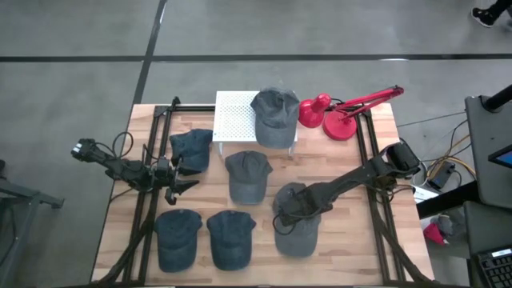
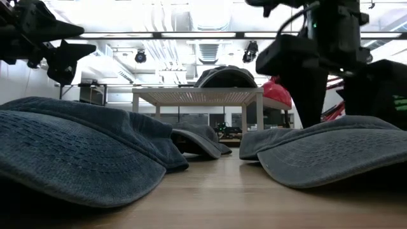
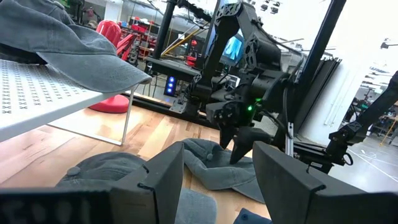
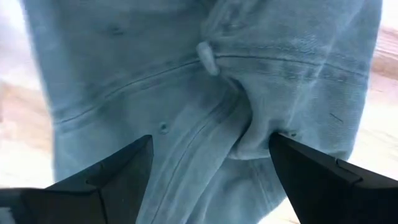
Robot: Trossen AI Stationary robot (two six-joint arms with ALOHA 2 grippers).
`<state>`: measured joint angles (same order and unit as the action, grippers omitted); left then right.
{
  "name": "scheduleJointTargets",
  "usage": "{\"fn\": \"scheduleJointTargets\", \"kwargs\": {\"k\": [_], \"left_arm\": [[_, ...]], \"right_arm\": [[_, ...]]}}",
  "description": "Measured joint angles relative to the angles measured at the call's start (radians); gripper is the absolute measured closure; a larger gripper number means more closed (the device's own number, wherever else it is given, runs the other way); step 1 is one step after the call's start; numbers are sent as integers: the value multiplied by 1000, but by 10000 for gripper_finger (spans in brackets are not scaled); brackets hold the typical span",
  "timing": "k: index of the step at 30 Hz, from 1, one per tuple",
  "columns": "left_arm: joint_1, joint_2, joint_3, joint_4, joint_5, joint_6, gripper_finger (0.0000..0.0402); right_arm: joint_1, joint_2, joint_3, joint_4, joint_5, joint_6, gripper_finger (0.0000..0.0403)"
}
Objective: Pick & Place hat
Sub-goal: Stack the bottom gray cap on top of the other gray cap on the shelf
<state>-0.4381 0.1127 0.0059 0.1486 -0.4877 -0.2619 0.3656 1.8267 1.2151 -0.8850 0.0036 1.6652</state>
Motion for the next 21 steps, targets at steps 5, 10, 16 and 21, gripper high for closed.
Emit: {"fn": "scheduleJointTargets", "kwargs": {"k": [5,10,16,21], "left_arm": [[0,0,0,0,0,0,207],[0,0,0,0,0,-2,207],[0,0,0,0,0,-3,207],[0,0,0,0,0,-3,207]], "right_arm": [[1,0,-56,69,0,11,95],[1,0,-100,133,-11,58,125],[1,0,-113,138,-12,86,208],[1,0,-89,137,0,46,289]]}}
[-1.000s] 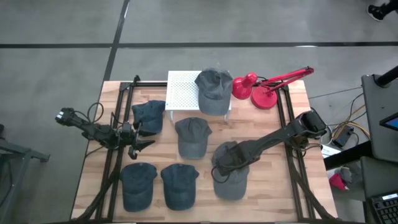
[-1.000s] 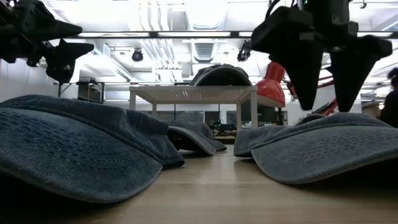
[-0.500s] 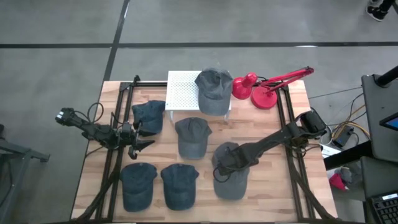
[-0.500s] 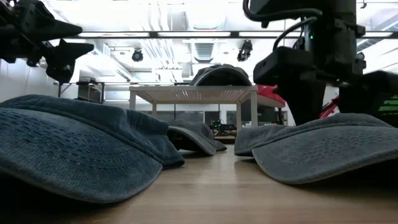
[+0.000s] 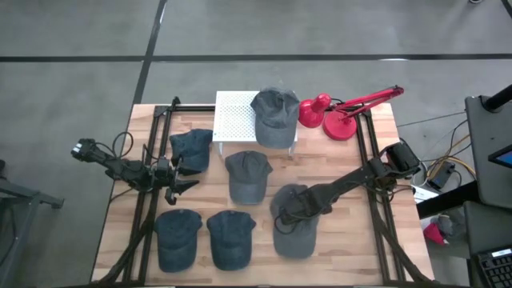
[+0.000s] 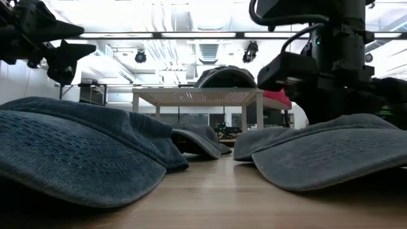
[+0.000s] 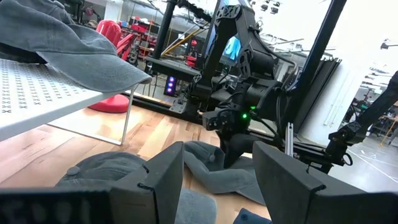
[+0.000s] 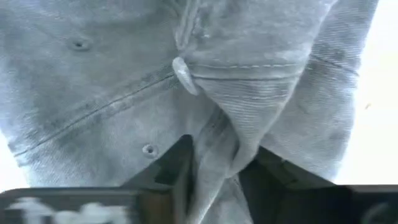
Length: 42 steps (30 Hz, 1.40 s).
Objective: Pick & Place hat
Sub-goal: Stack the bottom gray cap on top of the other gray cap on the shelf
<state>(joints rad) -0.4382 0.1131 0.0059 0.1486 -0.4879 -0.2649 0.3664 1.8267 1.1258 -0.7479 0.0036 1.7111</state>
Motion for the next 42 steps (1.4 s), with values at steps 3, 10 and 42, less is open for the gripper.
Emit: {"fn": "scheduleJointTargets", "kwargs": {"k": [3,10,42], "left_arm": [[0,0,0,0,0,0,207],[0,0,0,0,0,-1,207],[0,1,0,-1,0,-1,207]], "right_arm": [[0,0,7,-3,1,-29,335],[0,-14,31,-7,0,-93,388],[2,-623,248,42,484,-442,390]]}}
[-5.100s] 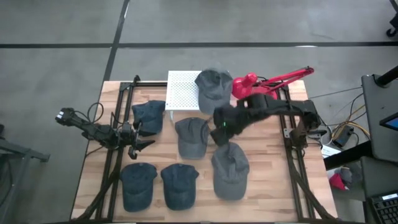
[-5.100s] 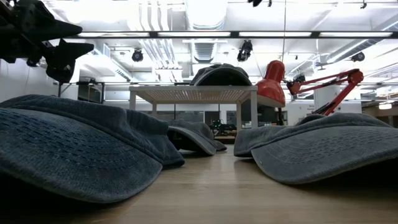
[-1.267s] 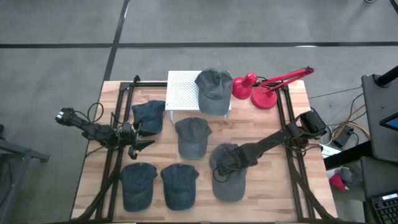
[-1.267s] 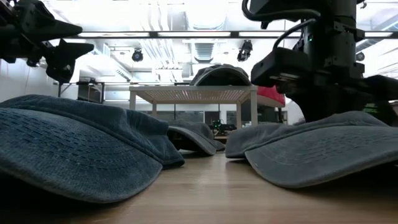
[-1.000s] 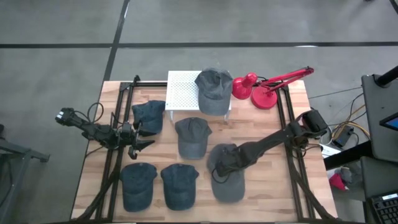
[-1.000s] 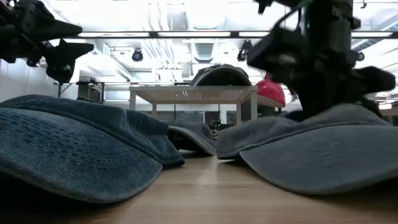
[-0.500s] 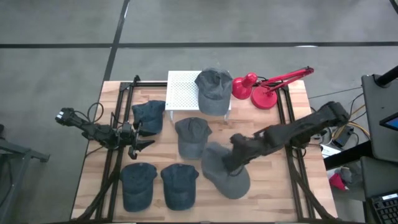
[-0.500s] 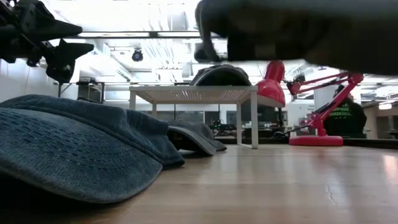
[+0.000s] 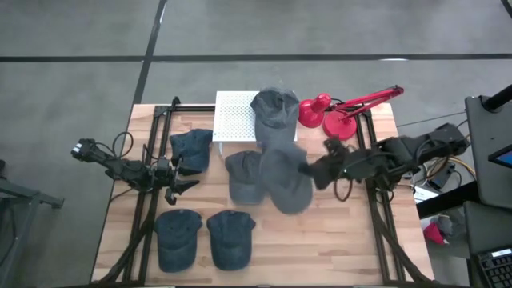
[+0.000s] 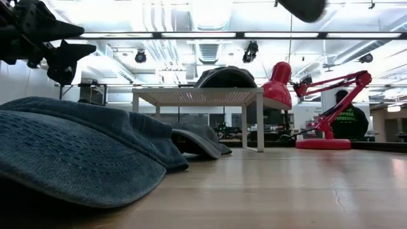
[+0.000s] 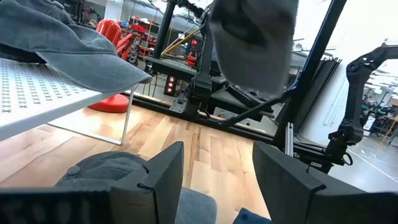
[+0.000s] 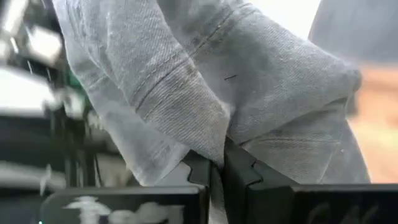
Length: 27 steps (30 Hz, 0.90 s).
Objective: Pick & Place hat
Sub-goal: Stack the bottom gray cap on top of the other gray cap on the shelf
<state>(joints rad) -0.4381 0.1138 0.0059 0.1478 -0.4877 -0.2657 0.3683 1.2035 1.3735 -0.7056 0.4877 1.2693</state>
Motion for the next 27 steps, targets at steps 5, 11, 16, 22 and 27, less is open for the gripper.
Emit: {"fn": "scheduleJointTargets", "kwargs": {"k": [5,11,16,22,27], "left_arm": [[0,0,0,0,0,0,207],[0,0,0,0,-3,1,207],[0,0,0,0,-3,1,207],[0,0,0,0,-3,1,207],[0,0,0,0,-3,1,207]], "right_arm": [[-3,-31,0,40,263,2,390],[-28,-37,1,71,481,4,390],[-93,-30,3,158,543,-60,390],[-203,-8,3,297,525,-126,390],[-300,-8,3,324,457,-99,390]]}}
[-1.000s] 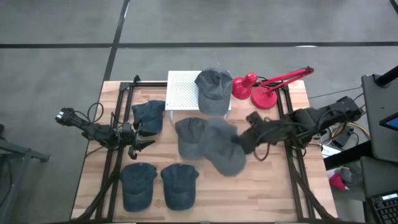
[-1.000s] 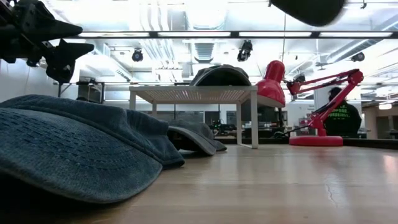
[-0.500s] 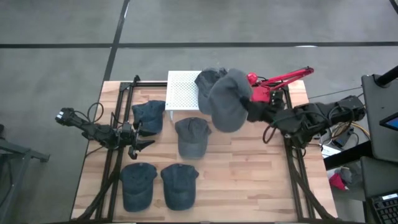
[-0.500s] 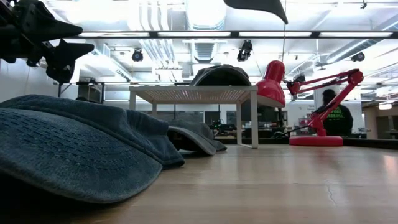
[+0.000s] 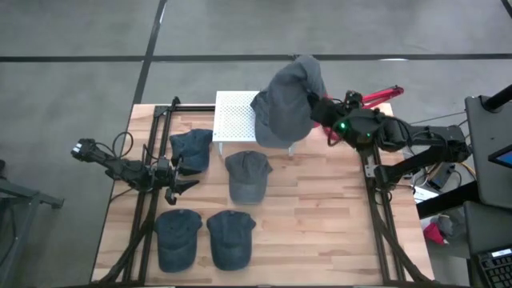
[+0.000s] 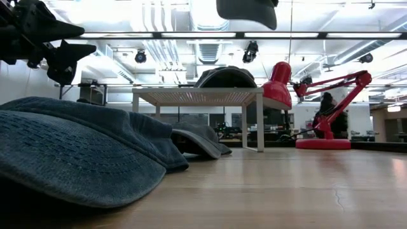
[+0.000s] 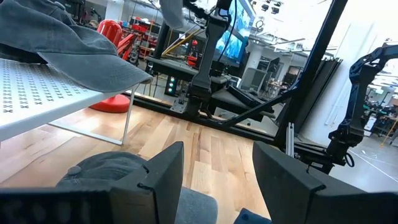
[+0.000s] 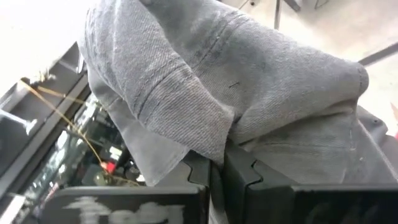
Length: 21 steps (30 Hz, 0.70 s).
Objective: Pick & Place hat
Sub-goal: Stack the bottom gray cap on top of the other gray cap on the shelf
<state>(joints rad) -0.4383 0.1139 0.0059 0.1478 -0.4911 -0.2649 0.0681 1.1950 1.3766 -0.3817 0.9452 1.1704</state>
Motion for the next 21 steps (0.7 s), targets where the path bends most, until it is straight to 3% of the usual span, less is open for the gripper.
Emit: {"fn": "scheduleJointTargets", "kwargs": {"k": [15,21], "left_arm": [[0,0,0,0,0,0,207],[0,0,0,0,0,0,207]], "right_arm": [[-189,42,0,6,-189,95,390],[-256,118,0,31,-336,164,390]]}}
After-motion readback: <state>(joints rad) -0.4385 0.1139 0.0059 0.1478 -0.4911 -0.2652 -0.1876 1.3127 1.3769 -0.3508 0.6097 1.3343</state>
